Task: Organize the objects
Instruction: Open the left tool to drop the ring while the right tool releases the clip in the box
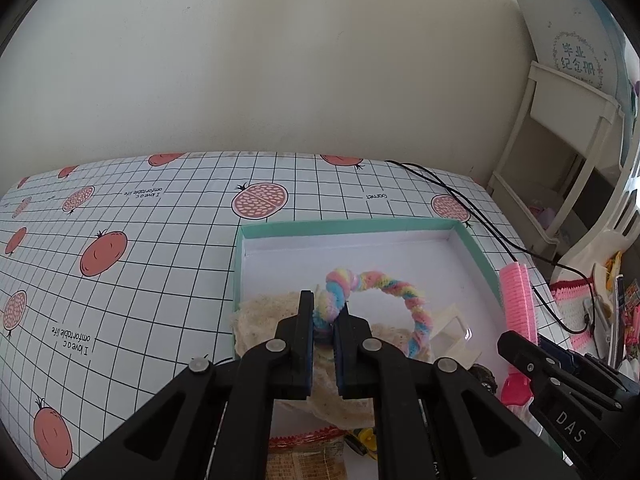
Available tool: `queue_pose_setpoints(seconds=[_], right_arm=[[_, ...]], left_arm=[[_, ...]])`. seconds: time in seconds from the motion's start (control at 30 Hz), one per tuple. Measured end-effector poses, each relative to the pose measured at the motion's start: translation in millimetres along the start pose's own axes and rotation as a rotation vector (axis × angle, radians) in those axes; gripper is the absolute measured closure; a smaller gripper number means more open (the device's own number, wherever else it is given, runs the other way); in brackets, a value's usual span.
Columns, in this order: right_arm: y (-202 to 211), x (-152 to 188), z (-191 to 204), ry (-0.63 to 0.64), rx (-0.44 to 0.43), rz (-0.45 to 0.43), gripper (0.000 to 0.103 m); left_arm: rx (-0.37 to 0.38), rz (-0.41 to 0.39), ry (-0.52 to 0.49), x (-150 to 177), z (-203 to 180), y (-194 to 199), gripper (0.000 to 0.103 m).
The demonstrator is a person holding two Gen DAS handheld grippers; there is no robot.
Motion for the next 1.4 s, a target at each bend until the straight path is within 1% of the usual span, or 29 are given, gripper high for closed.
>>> queue_pose_setpoints(seconds=[0.13,0.2,0.23,0.27,0.3,0.33,0.37,0.5,0.57,0.7,0.73,0.77,0.9,0.97,1.0,1.03,1.07,1.13,1.23,1.27,1.33,1.4], right_arm=[[1,-1,-1,-0.007,0.001,0.003,0.073],[1,-1,-1,-0.003,0.006,0.004,0.073],[2,-1,0,-0.001,0.008,0.004,0.073],[2,-1,0,0.000,0.008,0.004,0.070],[3,-2,1,0.001,0.007,0.003,0.068],[4,-2,1,0.001,0.006,0.002,0.064],[6,-3,2,0.002,0.007,0.000,0.063],[16,-7,7,0.008,0.001,-0.016,0.063],[24,-9,10,0.010,-0.002,-0.027,0.063],[40,-13,16,0.026,0.002,-0.047,0.063],[43,-14,17,0.029,0.001,-0.049,0.062],[45,-14,18,0.032,0.001,-0.051,0.059],[52,-14,22,0.048,0.008,-0.053,0.053],[55,-14,24,0.056,0.013,-0.057,0.047],[56,-14,25,0.060,0.015,-0.059,0.045],[56,-14,26,0.062,0.016,-0.060,0.041],[57,-14,27,0.065,0.018,-0.060,0.039],[57,-13,28,0.071,0.018,-0.061,0.036],[57,-13,28,0.075,0.023,-0.059,0.032],[56,-13,27,0.075,0.026,-0.059,0.030],[55,-13,26,0.072,0.029,-0.057,0.024],[55,-13,24,0.068,0.030,-0.056,0.022]], left_arm=[[0.009,0.006,-0.003,0,-3,2,0.095],[0.011,0.006,-0.008,-2,-4,4,0.093],[0.013,0.006,-0.011,-2,-5,6,0.090],[0.012,0.007,-0.012,-3,-6,6,0.083],[0.012,0.007,-0.013,-3,-6,7,0.079],[0.012,0.008,-0.013,-4,-6,8,0.074],[0.012,0.010,-0.013,-4,-6,9,0.072],[0.007,0.000,-0.010,-10,-5,17,0.069],[0.002,-0.008,-0.006,-13,-3,24,0.061],[-0.012,-0.028,-0.011,-20,-1,37,0.057],[-0.019,-0.030,-0.016,-22,0,40,0.054],[-0.026,-0.031,-0.021,-23,0,42,0.050],[-0.048,-0.022,-0.032,-24,2,46,0.045],[-0.061,-0.015,-0.033,-25,4,47,0.039],[-0.069,-0.012,-0.033,-25,6,47,0.039],[-0.077,-0.009,-0.034,-25,7,47,0.038],[-0.084,-0.006,-0.036,-25,8,47,0.034],[-0.091,-0.009,-0.039,-26,11,48,0.028],[-0.103,-0.015,-0.045,-27,13,51,0.025],[-0.108,-0.017,-0.047,-28,14,52,0.021],[-0.123,-0.023,-0.048,-29,17,53,0.018],[-0.135,-0.023,-0.049,-29,20,53,0.015]])
Point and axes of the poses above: each gripper's, at about its wrist camera, not at the fingertips, and y roughly against the way its jaws point, z to its left, x to its underside, the point moved 6 cm from there along -y, roughly the way its jaws point, and after that the axes turned 4 degrees about -y, right-handed, at the moved point
